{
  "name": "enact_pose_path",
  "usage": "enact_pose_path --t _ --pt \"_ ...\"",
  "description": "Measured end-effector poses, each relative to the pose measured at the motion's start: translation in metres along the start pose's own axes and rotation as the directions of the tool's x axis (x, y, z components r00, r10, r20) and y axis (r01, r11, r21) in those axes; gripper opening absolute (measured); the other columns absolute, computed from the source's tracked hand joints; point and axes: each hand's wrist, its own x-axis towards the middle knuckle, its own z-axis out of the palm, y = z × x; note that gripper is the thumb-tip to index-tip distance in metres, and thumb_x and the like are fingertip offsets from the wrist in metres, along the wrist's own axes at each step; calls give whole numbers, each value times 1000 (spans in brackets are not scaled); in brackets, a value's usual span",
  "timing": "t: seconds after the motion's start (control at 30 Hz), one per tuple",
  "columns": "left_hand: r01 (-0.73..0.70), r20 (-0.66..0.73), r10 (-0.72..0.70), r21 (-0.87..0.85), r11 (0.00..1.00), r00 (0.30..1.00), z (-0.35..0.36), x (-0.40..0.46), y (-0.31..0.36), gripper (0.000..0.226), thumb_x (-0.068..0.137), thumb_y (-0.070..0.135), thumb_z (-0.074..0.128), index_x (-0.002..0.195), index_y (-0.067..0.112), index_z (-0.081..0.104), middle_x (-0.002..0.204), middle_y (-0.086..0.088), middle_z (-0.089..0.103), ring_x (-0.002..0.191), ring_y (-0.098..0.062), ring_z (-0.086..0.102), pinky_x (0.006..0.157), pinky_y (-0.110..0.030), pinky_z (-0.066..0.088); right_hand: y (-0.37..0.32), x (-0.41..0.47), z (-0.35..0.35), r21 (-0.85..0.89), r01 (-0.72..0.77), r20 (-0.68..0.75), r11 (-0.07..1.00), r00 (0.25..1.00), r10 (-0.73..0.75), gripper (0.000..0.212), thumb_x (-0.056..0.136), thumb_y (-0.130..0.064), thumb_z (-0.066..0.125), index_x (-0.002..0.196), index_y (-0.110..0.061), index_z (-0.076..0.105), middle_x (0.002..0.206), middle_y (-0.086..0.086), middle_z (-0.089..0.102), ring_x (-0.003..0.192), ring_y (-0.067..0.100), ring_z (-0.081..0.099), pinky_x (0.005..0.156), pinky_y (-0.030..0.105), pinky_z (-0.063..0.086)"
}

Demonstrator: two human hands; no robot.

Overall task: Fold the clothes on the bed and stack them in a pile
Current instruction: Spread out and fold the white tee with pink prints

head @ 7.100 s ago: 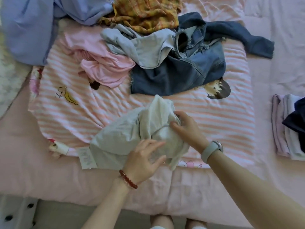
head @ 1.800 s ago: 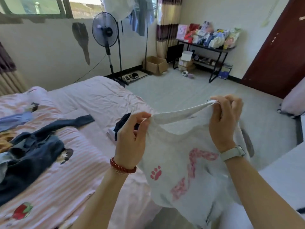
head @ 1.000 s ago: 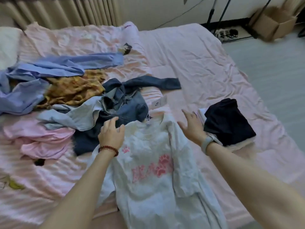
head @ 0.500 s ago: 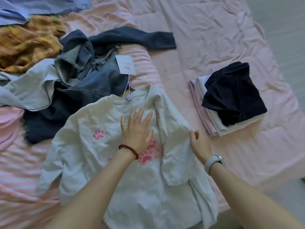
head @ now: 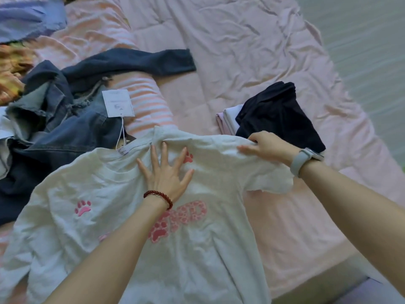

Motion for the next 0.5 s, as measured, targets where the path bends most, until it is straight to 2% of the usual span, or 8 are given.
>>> enact_pose_path --t 0.03,0.1,0.2,0.27,0.37,0.43,0.5 --pt "3 -7 -3 15 1000 1000 0 1 3 61 89 64 22 143 48 -1 155 -6 -18 138 -30 -27 104 -64 -14 5 -2 -1 88 -21 97 996 995 13 48 83 -52 60 71 -6 51 65 3 47 58 16 41 54 29 29" --pt "10 0 -10 10 1000 1000 -1 7 7 61 89 64 22 143 48 -3 154 -4 -23 138 -30 -27 104 -64 -12 14 -8 -4 184 -76 273 980 962 24 43 80 -49 64 69 -10 49 65 1 45 60 14 41 56 26 31" --pt "27 12 -27 -20 999 1000 -7 18 12 60 91 61 24 144 46 1 155 -2 -21 139 -30 -24 105 -64 -11 29 -16 -14 260 -103 366 960 930 1 22 81 -30 64 82 -8 61 76 1 60 71 16 55 65 27 41" --pt "-20 -65 17 -52 998 998 -13 22 15 57 92 54 31 145 42 14 157 -3 -10 142 -28 -17 106 -62 -11 36 -20 -24 347 -120 337 930 942 -4 9 81 -20 64 86 -13 62 82 1 62 78 16 58 68 27 44" --pt "-161 -255 120 -144 976 959 -26 42 20 41 95 36 40 134 25 44 152 -3 25 144 -23 6 109 -60 -8 45 -21 -35 324 -83 206 942 978 15 8 78 -21 66 82 -18 60 79 -1 61 75 14 56 66 26 42" --pt "-166 -183 131 -191 968 974 -39 70 23 40 98 35 32 134 24 42 147 3 35 143 -18 9 109 -59 -8 46 -20 -36 261 -78 93 962 994 56 15 76 -26 69 87 -23 60 82 -4 62 76 11 57 67 25 44" --pt "-137 8 140 -128 982 990 -49 96 26 45 98 39 23 140 28 32 149 7 32 144 -18 4 107 -60 -12 45 -18 -36 181 -95 0 979 995 97 22 73 -31 71 91 -26 59 84 -9 60 80 12 58 71 30 47"
